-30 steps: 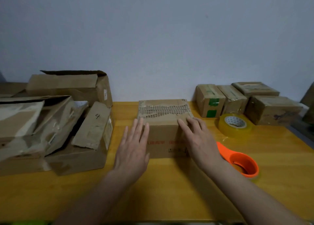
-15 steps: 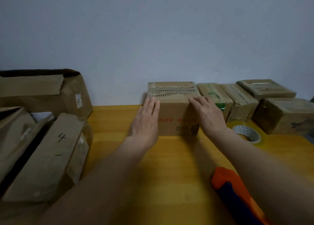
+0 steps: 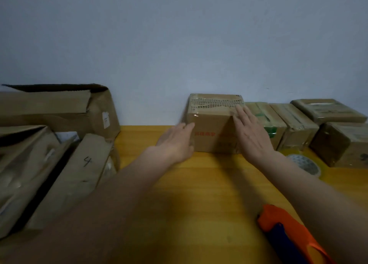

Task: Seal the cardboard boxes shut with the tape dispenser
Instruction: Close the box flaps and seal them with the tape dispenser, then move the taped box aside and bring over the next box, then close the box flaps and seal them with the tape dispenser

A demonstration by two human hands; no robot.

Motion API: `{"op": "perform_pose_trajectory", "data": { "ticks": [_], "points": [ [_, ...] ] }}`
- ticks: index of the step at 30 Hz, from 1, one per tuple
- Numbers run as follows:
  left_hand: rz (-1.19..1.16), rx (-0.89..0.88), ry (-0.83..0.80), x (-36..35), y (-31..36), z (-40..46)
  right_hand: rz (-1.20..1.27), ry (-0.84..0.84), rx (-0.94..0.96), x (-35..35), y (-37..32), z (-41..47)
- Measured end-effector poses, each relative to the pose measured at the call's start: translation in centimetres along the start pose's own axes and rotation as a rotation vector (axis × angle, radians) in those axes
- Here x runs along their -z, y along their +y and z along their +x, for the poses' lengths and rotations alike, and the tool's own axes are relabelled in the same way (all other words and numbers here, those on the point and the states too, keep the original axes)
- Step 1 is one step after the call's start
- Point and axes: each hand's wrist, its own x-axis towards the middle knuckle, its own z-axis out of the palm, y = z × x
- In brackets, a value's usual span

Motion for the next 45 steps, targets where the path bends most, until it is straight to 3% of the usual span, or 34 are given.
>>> {"op": "perform_pose_trajectory", "data": {
  "ticks": [4, 8, 14, 19, 24, 28, 32, 35, 38, 40, 43, 45],
  "points": [
    [0.063, -0.039, 0.004, 0.3, -2.2, -8.5, 0.155, -0.007, 0.200, 2.0, -5.3, -3.5],
    [-0.043, -0.020, 0.177, 0.6, -6.4, -17.8, 0.411, -0.095, 0.351, 3.8, -13.3, -6.8],
    [-0.099, 0.319, 0.564, 1.8, -13.6, -27.8, 0.840, -0.284, 0.295, 6.3, -25.3, -10.3],
    [-0.278, 0.675, 0.406, 1.0, -17.4, -29.4, 1.105, -0.486, 0.131, 7.0, -30.7, -12.0],
    [-0.399, 0.755, 0.445, -1.1, -17.3, -29.0, 1.044, -0.622, 0.161, 6.8, -31.3, -13.6],
    [-0.374, 0.624, 0.430, -2.3, -14.3, -29.4, 1.015, -0.539, 0.034, 7.1, -28.2, -14.0],
    [-0.369, 0.224, 0.333, -4.2, -7.2, -30.9, 0.843, -0.451, -0.185, 7.5, -22.3, -14.1],
    [-0.357, -0.090, 0.158, -5.0, -1.9, -31.4, 0.705, -0.429, -0.174, 7.7, -17.7, -15.0],
    [-0.176, -0.321, 0.260, -3.6, -0.7, -30.8, 0.874, -0.507, -0.107, 7.6, -14.1, -16.4],
    [-0.007, -0.326, 0.260, -2.5, -2.0, -29.4, 0.901, -0.536, -0.062, 7.6, -12.3, -17.4],
    [0.220, -0.133, 0.022, -1.1, -5.0, -27.1, 0.904, -0.584, 0.007, 7.9, -10.4, -18.7],
    [0.244, 0.002, -0.121, -1.5, -5.9, -26.4, 0.911, -0.626, 0.017, 8.2, -9.4, -19.3]
  ]
}}
